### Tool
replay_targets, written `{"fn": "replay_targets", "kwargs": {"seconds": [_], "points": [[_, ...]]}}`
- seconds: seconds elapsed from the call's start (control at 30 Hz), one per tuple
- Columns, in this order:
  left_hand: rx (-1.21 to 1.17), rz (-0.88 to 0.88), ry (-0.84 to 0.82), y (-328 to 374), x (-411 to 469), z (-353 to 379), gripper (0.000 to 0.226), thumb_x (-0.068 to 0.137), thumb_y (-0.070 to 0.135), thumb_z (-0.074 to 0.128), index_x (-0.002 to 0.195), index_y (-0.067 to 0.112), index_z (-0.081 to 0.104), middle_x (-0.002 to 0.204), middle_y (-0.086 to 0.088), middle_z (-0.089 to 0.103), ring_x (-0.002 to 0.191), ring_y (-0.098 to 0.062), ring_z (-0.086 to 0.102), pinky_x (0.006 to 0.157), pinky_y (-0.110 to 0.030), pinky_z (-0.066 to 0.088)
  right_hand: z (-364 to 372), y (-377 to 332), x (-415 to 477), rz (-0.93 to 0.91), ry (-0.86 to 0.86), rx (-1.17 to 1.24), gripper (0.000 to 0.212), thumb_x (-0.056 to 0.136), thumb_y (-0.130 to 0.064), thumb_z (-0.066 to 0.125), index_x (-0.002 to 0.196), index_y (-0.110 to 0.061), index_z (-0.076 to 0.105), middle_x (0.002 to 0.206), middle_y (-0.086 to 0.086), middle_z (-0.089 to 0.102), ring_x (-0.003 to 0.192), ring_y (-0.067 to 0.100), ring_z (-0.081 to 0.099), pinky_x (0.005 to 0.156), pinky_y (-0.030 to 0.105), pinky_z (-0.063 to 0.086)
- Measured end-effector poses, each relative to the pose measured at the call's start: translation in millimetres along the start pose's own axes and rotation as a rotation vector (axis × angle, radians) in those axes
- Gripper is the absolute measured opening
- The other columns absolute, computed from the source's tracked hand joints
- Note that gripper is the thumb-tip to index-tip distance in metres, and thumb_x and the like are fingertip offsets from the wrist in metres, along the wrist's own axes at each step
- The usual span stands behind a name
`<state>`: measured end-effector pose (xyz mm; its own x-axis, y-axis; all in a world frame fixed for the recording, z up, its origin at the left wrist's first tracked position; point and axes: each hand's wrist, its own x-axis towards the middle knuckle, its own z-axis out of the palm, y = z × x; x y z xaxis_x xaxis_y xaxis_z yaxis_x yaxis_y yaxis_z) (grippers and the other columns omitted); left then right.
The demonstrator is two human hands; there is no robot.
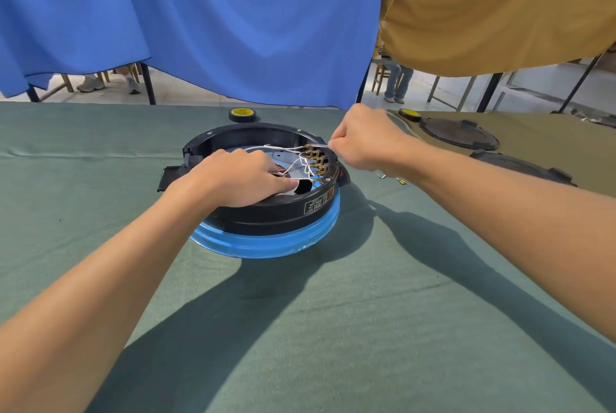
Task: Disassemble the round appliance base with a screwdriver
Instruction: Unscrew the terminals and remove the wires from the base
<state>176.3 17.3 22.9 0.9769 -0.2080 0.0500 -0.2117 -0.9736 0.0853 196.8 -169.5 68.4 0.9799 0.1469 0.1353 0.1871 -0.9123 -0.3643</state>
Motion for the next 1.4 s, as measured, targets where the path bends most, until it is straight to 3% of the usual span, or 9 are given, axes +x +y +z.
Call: {"fn": "replay_targets", "kwargs": {"seconds": [0.17, 0.37, 0.5, 0.6, 0.77, 1.0, 1.2, 1.3, 1.4], "points": [[0.009, 0.005, 0.007, -0.3, 2.0, 1.9, 0.061, 0.090, 0.072, 0.032, 0.112, 0.026, 0.066, 0.111, -0.001, 0.064, 0.085, -0.022, 0.045, 0.077, -0.035, 0.033, 8.6, -10.3, -7.1, -0.069, 0.029, -0.124, 0.028, 0.092, -0.006, 0.050, 0.064, -0.009, 0.049, 0.069, 0.010, 0.049, 0.059, 0.025, 0.045, 0.049, 0.032, 0.039], [-0.007, 0.017, 0.004, -2.7, 2.3, 2.2, 0.063, 0.090, 0.073, 0.032, 0.110, 0.025, 0.067, 0.108, -0.001, 0.066, 0.087, -0.023, 0.049, 0.077, -0.036, 0.036, 5.6, 3.1, -8.2, 0.341, -0.023, 0.632, 0.020, 0.093, -0.002, 0.050, 0.105, 0.007, 0.064, 0.065, 0.008, 0.049, 0.043, 0.012, 0.034, 0.035, 0.018, 0.024], [-0.003, 0.022, 0.009, -1.9, 1.6, 1.9, 0.060, 0.091, 0.071, 0.031, 0.107, 0.026, 0.067, 0.108, -0.001, 0.066, 0.087, -0.023, 0.047, 0.078, -0.036, 0.035, 20.0, -3.1, -8.3, 0.130, 0.100, 0.205, 0.019, 0.093, -0.005, 0.049, 0.091, 0.000, 0.068, 0.079, 0.012, 0.062, 0.070, 0.026, 0.055, 0.055, 0.034, 0.050], [0.015, 0.013, 0.013, -1.6, 2.1, 2.0, 0.062, 0.090, 0.071, 0.031, 0.110, 0.025, 0.067, 0.113, -0.001, 0.065, 0.090, -0.024, 0.047, 0.079, -0.036, 0.034, 24.9, -4.2, -9.8, -0.002, 0.151, 0.007, 0.036, 0.092, -0.004, 0.049, 0.056, -0.009, 0.045, 0.056, 0.007, 0.041, 0.058, 0.024, 0.040, 0.057, 0.034, 0.042], [0.004, 0.005, 0.023, -1.7, 3.2, 3.4, 0.064, 0.089, 0.073, 0.033, 0.114, 0.024, 0.066, 0.115, -0.001, 0.064, 0.086, -0.023, 0.045, 0.077, -0.034, 0.032, 21.9, 6.3, -8.5, -0.105, 0.133, -0.060, 0.034, 0.091, -0.007, 0.052, 0.058, 0.001, 0.052, 0.055, 0.012, 0.045, 0.057, 0.025, 0.040, 0.052, 0.038, 0.036], [0.001, 0.002, 0.017, -2.1, 3.3, 2.9, 0.064, 0.089, 0.073, 0.033, 0.113, 0.024, 0.066, 0.110, -0.003, 0.067, 0.085, -0.024, 0.048, 0.076, -0.035, 0.034, 27.2, 12.8, -19.9, -0.177, 0.209, -0.187, 0.033, 0.095, -0.014, 0.049, 0.062, -0.010, 0.051, 0.064, 0.010, 0.052, 0.068, 0.036, 0.054, 0.066, 0.044, 0.053], [-0.009, 0.007, 0.018, -1.8, 2.5, 2.5, 0.063, 0.089, 0.073, 0.033, 0.111, 0.025, 0.067, 0.107, -0.002, 0.066, 0.083, -0.022, 0.049, 0.077, -0.035, 0.033, 28.1, 6.1, -16.2, -0.099, 0.166, -0.015, 0.035, 0.091, -0.007, 0.047, 0.058, 0.003, 0.052, 0.057, 0.016, 0.049, 0.062, 0.029, 0.049, 0.060, 0.042, 0.049], [-0.021, 0.015, 0.010, -1.7, 2.3, 1.8, 0.061, 0.089, 0.073, 0.033, 0.104, 0.025, 0.067, 0.099, -0.001, 0.066, 0.080, -0.022, 0.052, 0.075, -0.035, 0.034, 24.5, 7.5, -13.1, -0.022, 0.153, 0.162, 0.032, 0.091, -0.009, 0.047, 0.077, 0.011, 0.067, 0.081, 0.029, 0.067, 0.079, 0.035, 0.066, 0.073, 0.049, 0.056], [-0.020, 0.017, 0.000, -2.7, 1.8, 1.3, 0.061, 0.090, 0.073, 0.031, 0.106, 0.026, 0.066, 0.099, 0.001, 0.066, 0.080, -0.020, 0.052, 0.077, -0.036, 0.035, 27.0, 13.9, -14.7, -0.006, 0.215, 0.224, 0.030, 0.092, -0.012, 0.050, 0.079, 0.001, 0.075, 0.073, 0.015, 0.071, 0.074, 0.027, 0.066, 0.073, 0.039, 0.056]]}}
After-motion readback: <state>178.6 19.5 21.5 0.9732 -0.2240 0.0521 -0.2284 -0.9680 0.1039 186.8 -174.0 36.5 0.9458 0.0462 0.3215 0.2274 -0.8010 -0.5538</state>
